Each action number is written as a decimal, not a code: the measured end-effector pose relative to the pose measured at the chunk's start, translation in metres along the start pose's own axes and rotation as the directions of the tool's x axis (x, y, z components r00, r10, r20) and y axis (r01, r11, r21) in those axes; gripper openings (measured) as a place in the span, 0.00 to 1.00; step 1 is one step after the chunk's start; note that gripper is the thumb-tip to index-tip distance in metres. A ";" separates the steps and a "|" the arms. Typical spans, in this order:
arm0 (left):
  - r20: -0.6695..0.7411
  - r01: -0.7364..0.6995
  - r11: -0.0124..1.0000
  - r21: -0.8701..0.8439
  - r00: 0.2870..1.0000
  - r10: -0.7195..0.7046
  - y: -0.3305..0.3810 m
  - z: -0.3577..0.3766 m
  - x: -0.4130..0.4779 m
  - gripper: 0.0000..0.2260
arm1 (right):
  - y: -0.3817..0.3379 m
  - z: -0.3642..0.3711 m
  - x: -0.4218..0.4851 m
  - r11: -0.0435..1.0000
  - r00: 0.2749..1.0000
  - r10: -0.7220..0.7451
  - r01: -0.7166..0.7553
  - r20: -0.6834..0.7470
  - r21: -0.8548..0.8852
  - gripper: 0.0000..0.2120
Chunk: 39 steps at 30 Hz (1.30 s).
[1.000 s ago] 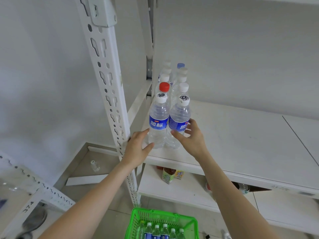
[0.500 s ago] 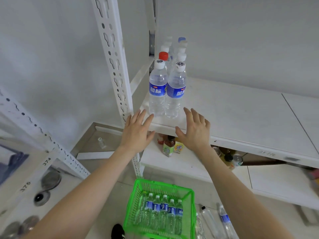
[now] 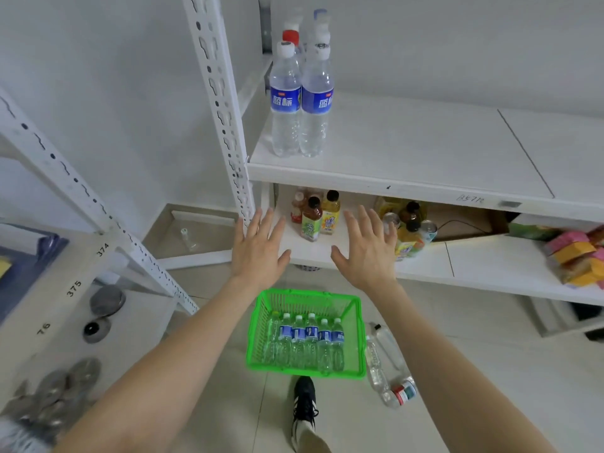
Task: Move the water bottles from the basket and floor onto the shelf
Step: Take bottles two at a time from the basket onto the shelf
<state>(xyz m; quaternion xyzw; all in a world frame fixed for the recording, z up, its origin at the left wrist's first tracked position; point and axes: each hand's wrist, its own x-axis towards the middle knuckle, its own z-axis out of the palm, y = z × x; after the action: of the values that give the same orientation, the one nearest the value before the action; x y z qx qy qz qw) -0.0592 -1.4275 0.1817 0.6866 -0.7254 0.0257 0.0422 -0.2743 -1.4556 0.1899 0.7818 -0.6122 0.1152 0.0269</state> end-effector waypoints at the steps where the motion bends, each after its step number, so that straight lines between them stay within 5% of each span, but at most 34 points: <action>1: 0.007 0.003 1.000 -0.003 1.000 -0.003 0.003 0.003 -0.012 0.30 | -0.002 0.003 -0.013 1.000 1.000 0.002 -0.002 -0.003 -0.003 0.34; 24: 0.223 -0.012 0.999 -0.031 0.975 0.018 0.102 0.086 -0.182 0.30 | 0.062 0.046 -0.228 0.987 0.955 0.153 -0.161 0.255 0.011 0.32; 39: 0.372 0.066 0.996 -0.056 0.927 -0.040 0.080 0.159 -0.145 0.30 | 0.063 0.130 -0.196 0.965 0.881 0.201 -0.253 0.429 0.067 0.33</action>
<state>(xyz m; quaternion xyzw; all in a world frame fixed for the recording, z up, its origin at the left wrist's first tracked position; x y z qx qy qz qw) -0.1354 -1.2940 0.0115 0.6966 -0.7020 -0.1297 -0.0716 -0.3594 -1.3089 0.0155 0.7111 -0.6830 -0.0157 -0.1662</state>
